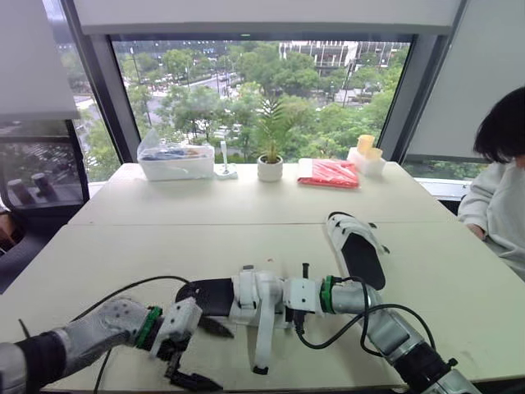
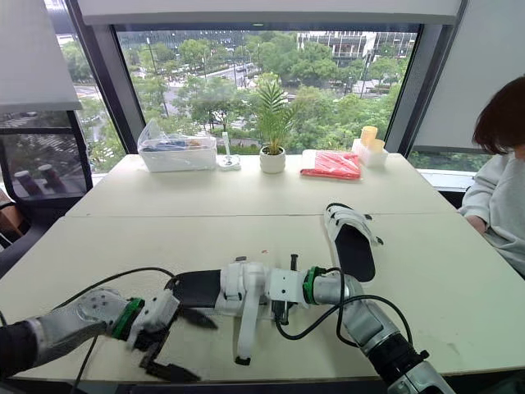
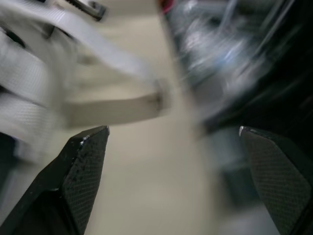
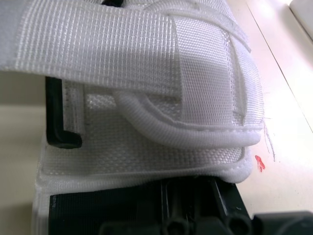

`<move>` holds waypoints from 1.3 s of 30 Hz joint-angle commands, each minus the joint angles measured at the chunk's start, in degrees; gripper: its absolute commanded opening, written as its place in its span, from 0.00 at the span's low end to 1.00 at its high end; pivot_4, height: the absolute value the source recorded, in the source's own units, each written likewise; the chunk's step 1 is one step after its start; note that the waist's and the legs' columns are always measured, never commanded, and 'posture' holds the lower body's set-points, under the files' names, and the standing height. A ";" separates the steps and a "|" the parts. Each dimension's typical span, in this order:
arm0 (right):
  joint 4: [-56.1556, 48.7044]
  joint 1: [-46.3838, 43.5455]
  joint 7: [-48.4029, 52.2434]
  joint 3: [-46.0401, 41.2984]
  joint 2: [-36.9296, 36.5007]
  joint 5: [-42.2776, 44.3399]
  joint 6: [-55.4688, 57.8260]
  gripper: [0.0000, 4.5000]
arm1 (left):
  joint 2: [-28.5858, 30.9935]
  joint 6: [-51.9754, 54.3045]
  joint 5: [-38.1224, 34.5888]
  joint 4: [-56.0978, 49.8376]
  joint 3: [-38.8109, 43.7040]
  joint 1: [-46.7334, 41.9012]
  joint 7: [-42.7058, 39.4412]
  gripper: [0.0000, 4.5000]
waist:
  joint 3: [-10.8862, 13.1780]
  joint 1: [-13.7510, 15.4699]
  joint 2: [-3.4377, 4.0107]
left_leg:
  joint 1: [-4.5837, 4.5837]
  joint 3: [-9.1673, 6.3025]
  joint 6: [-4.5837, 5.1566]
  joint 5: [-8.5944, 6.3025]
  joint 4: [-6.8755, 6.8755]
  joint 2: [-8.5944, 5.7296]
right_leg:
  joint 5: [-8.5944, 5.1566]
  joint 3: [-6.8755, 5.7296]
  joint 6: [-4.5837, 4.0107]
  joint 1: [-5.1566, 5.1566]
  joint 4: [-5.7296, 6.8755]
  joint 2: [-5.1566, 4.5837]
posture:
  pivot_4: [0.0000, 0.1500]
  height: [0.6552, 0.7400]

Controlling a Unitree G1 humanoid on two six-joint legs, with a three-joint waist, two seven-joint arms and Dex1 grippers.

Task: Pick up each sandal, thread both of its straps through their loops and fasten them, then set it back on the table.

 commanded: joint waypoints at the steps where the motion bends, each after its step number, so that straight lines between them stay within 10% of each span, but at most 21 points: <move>1: 4.31 2.91 2.17 4.07 -0.29 -2.98 2.49 0.00 | -2.56 17.88 -6.09 -2.45 9.67 1.28 -3.87 0.98 | -0.01 0.01 -0.01 | 0.00 -0.02 0.00 0.00 0.02 0.02 | 0.00 0.00 0.00 0.01 0.00 0.05 | 1.00 0.97; 21: 0.46 5.21 2.77 4.10 -0.72 -2.56 4.79 0.00 | -28.70 39.73 11.48 -1.44 36.90 15.03 7.11 0.98 | -0.07 0.87 0.10 | -0.05 -0.02 0.15 -0.11 -0.12 0.05 | -0.15 0.09 -0.17 -0.17 -0.06 0.04 | 1.00 0.97; 31: 0.21 5.30 2.70 4.33 -0.45 -2.70 5.33 0.00 | -33.27 46.44 13.78 -3.38 42.67 16.39 5.73 0.01 | -0.15 1.03 0.16 | -0.05 -0.03 0.12 -0.12 -0.15 0.06 | -0.16 0.14 -0.20 -0.16 -0.09 -0.03 | 1.00 0.97; 39: 0.26 5.44 2.65 4.09 -0.64 -2.91 5.28 0.00 | -35.44 63.58 2.20 -2.19 52.54 11.68 7.12 0.01 | -0.23 1.05 0.18 | -0.12 -0.07 0.10 -0.11 -0.14 0.06 | -0.14 0.09 -0.25 -0.22 -0.10 -0.03 | 1.00 0.97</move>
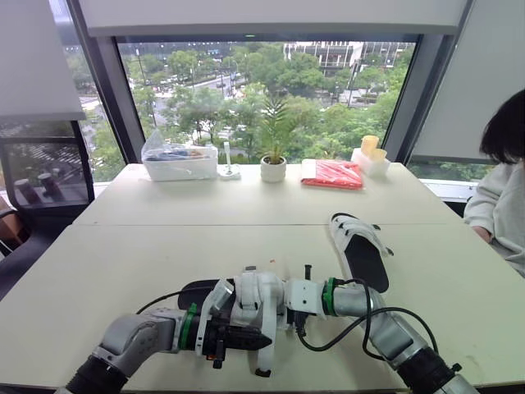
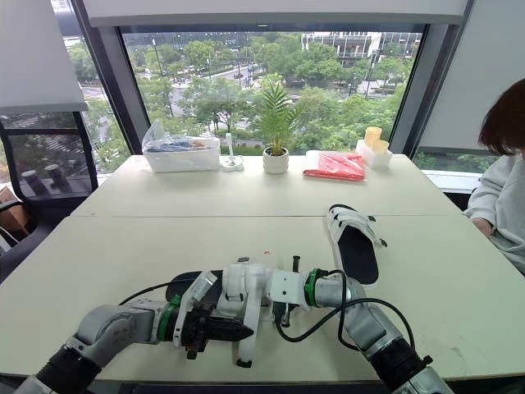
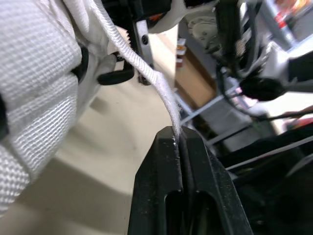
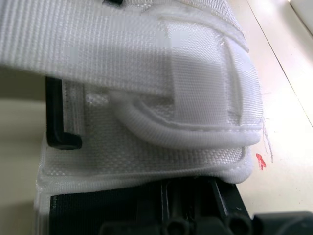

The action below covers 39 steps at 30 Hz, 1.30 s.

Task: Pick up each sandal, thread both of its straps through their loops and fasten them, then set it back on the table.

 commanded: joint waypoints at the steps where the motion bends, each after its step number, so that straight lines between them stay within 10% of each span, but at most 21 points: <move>1: 3.85 3.58 2.59 4.51 -0.51 -2.58 2.18 0.00 | -1.53 6.36 -5.80 1.01 6.55 -4.33 1.32 0.01 | 0.00 -0.01 0.00 | 0.00 0.00 0.00 0.00 0.00 0.00 | 0.00 0.00 0.00 0.01 0.00 0.00 | 1.00 0.97; 17: 3.62 3.49 2.00 4.38 -0.04 -3.02 2.73 0.00 | -12.03 -1.27 9.89 17.33 5.63 -15.95 -2.58 0.01 | -0.01 -0.11 -0.01 | 0.02 0.00 -0.23 0.00 -0.01 0.00 | 0.00 -0.03 0.01 0.02 -0.04 0.04 | 1.00 0.97; 39: 3.91 3.53 1.54 4.81 0.99 -3.34 2.91 0.00 | -11.01 9.29 8.82 16.27 10.17 -15.62 -5.25 0.01 | -0.01 -0.34 -0.01 | 0.01 0.00 -0.31 -0.04 -0.04 0.09 | 0.00 0.03 0.00 -0.02 -0.06 0.04 | 1.00 0.97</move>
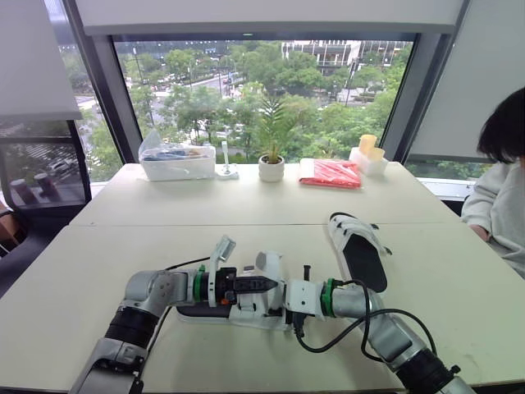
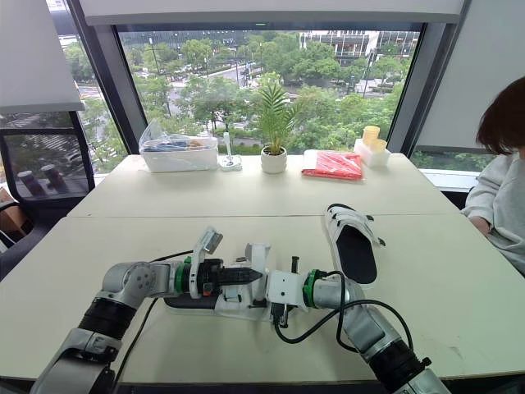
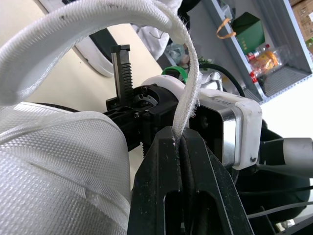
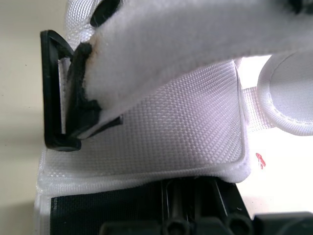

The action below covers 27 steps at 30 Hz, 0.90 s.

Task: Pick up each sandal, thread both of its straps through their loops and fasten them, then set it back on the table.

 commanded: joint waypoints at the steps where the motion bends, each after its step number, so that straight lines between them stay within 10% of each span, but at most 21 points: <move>1: 4.44 3.13 2.00 4.80 0.26 -2.80 2.60 0.00 | 0.51 -0.13 0.07 -1.27 0.39 -0.40 -1.47 0.01 | 0.00 -0.01 0.00 | 0.00 0.00 0.00 0.00 0.00 0.01 | 0.00 0.00 0.00 0.00 0.00 -0.01 | 1.00 0.97; 27: 4.71 3.13 1.63 4.89 0.82 -3.13 2.63 0.00 | -0.24 -22.15 15.21 3.19 -5.38 -0.45 -9.28 0.01 | -0.01 0.03 -0.01 | 0.00 0.00 -0.04 -0.03 -0.03 0.07 | -0.03 0.01 -0.07 0.01 -0.05 -0.04 | 1.00 0.97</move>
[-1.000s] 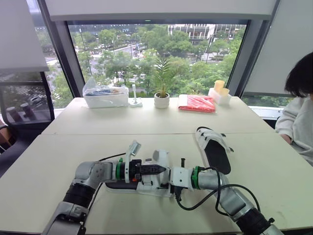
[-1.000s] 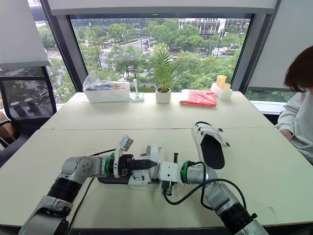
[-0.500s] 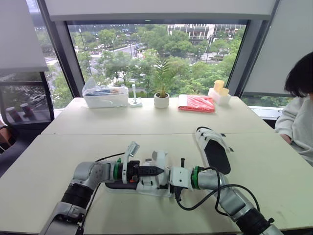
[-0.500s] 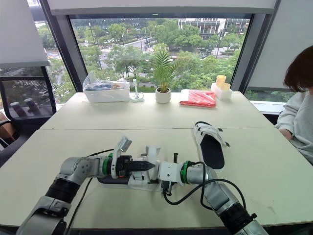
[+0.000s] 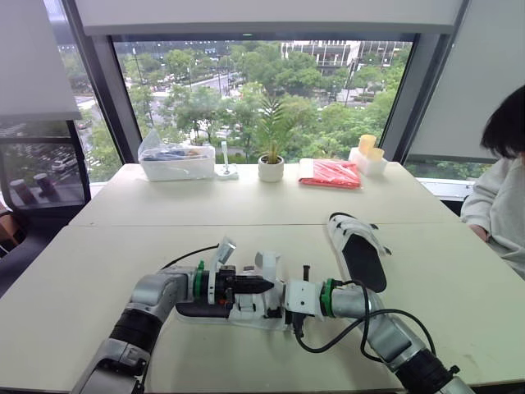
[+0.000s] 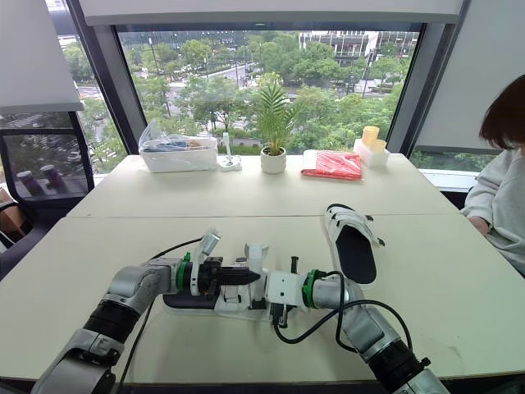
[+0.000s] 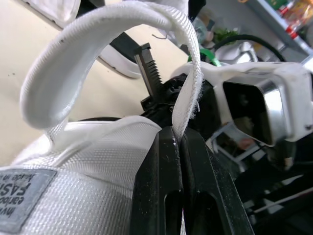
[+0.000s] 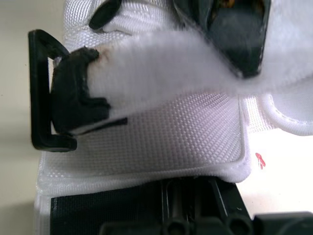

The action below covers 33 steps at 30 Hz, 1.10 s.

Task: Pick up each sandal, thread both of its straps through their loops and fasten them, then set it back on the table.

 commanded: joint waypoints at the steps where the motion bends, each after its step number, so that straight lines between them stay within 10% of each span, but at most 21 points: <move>1: 4.63 3.22 1.65 4.90 0.51 -2.87 2.62 0.00 | -0.02 0.69 0.63 -0.98 -1.20 -0.79 -1.67 0.01 | 0.00 -0.01 0.00 | 0.00 0.00 0.00 0.00 0.00 0.00 | 0.00 0.00 0.00 0.01 0.00 0.00 | 1.00 0.97; 33: 5.47 2.72 0.92 4.79 0.40 -3.34 2.37 0.00 | 1.94 1.48 7.41 3.14 -5.15 -10.96 -9.24 0.01 | 0.07 -0.06 -0.09 | -0.01 0.00 0.02 0.00 -0.01 0.04 | 0.00 -0.04 0.01 -0.02 0.00 0.11 | 1.00 0.97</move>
